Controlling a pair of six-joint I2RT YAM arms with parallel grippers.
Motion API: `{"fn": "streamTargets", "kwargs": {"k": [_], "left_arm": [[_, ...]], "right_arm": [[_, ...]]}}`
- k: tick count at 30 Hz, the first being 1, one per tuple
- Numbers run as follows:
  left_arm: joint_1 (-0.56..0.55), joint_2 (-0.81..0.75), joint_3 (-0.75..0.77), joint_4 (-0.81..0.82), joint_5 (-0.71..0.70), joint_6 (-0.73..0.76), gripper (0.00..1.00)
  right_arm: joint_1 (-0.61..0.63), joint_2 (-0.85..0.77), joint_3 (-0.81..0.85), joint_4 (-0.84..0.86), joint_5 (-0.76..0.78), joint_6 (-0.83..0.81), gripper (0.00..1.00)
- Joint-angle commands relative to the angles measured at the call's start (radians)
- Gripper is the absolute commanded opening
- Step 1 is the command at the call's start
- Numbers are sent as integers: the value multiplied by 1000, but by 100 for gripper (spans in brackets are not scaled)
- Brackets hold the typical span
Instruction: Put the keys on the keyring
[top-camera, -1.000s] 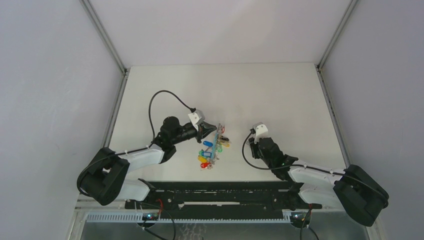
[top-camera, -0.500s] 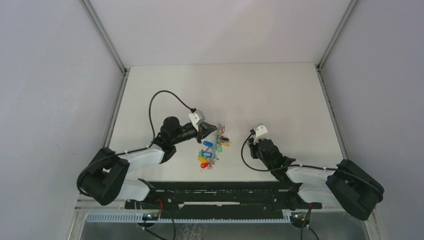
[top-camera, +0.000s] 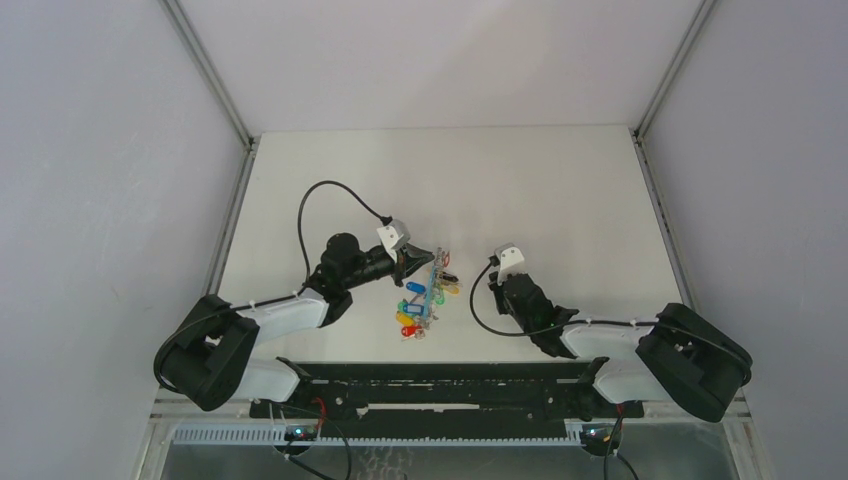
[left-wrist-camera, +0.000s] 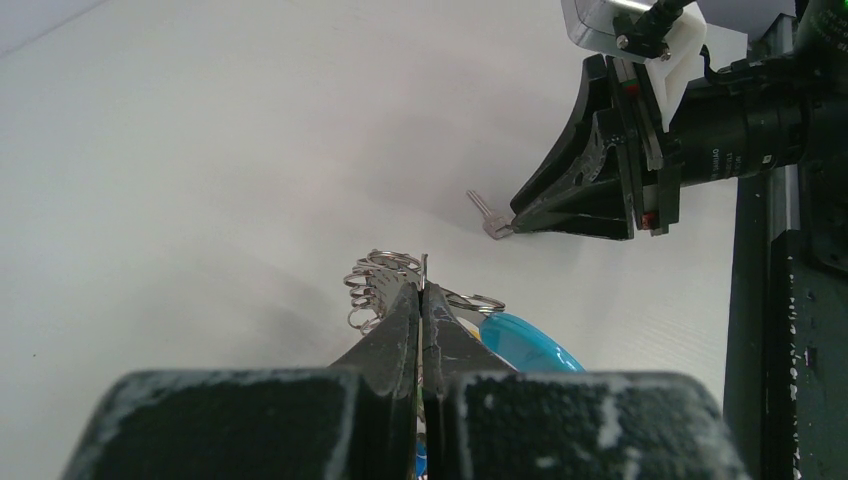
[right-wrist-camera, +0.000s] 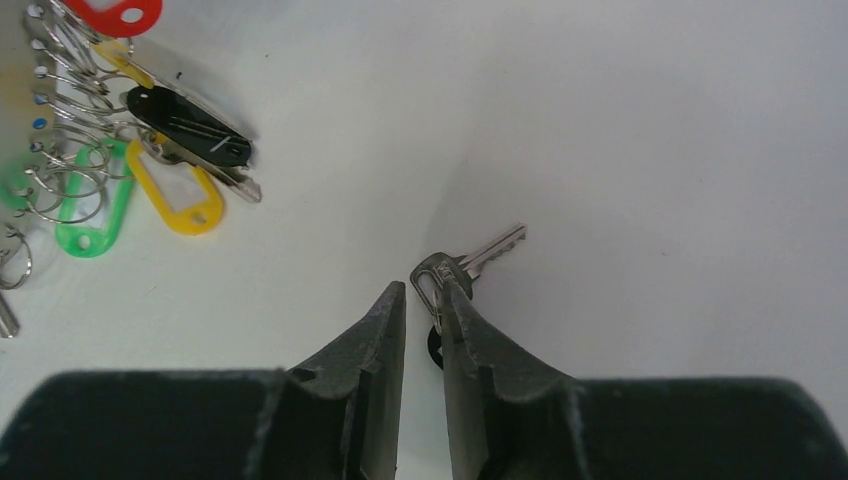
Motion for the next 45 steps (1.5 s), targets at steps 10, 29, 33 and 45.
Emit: {"fn": "streamTargets", "kwargs": {"k": [10,29,33,45], "left_arm": [[-9,-23,60,16,30,18,0],[-12,-21,60,16,30,21,0],[-12,-23,60,17,29,22,0],[-13,-26,58,17,28,23,0]], "right_arm": [[15,10,62,-83,76,64,19],[-7,56,107,-148,64,95,16],[-7,64,113,-161,73,101,15],[-5,78,122,-169,76,101,9]]}}
